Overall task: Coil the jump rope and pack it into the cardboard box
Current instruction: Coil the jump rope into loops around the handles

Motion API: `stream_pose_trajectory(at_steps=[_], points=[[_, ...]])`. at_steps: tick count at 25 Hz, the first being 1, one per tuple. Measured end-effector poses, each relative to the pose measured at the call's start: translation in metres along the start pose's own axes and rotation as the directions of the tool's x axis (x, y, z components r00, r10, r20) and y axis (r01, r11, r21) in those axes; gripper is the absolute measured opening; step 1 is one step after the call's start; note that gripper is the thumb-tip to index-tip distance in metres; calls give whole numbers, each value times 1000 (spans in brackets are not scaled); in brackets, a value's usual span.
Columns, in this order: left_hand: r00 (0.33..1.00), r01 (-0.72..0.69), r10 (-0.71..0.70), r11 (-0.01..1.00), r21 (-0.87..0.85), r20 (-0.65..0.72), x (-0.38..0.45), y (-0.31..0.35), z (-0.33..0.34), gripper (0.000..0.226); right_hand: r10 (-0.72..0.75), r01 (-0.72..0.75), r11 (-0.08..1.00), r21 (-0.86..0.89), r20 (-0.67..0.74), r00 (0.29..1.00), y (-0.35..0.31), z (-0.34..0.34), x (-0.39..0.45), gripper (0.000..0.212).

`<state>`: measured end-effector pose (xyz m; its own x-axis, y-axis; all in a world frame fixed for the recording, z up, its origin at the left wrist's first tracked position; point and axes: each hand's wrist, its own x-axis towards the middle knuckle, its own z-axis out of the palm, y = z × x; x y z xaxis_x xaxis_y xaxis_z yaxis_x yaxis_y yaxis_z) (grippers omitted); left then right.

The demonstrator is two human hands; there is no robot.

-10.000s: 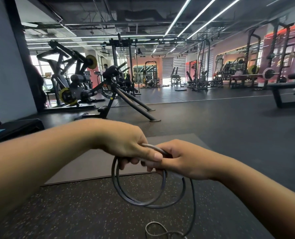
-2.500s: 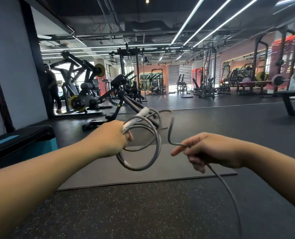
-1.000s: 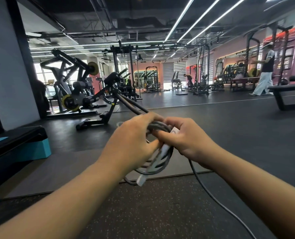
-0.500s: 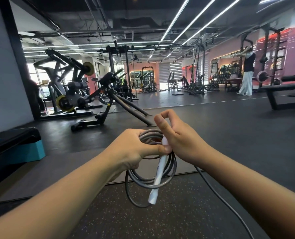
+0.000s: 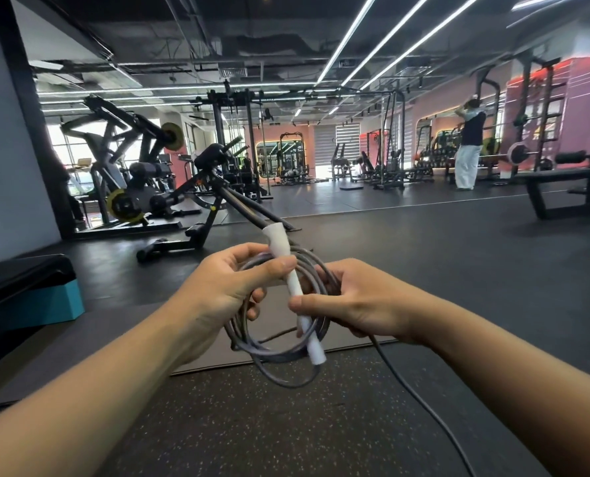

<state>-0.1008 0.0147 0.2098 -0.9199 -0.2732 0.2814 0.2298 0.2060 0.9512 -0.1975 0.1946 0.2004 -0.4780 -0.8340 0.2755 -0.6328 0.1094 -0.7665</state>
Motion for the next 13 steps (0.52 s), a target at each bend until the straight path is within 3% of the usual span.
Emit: stream_pose_trajectory(at_steps=[4,7,8,10,12,13], points=[[951,164,-210,964,209,225,6,19,-24,32,-41,63,982,-177,126,991,-5,-2,3,20],[759,361,-507,850,384,408,12,51,-36,41,-33,100,960,-260,251,967,-13,-5,3,16],[708,328,-569,790,518,419,14,60,-30,39,-33,122,944,-306,280,959,-16,-5,5,16],[698,58,-606,579,813,382,16,65,-8,31,-25,164,899,-407,324,946,-20,-2,11,19],[748,-184,-533,406,895,396,13,57,8,35,-2,166,866,-472,328,945,-23,-1,14,24],[753,-214,-508,414,885,419,12,50,10,39,10,153,863,-482,318,948,-24,-4,12,26]])
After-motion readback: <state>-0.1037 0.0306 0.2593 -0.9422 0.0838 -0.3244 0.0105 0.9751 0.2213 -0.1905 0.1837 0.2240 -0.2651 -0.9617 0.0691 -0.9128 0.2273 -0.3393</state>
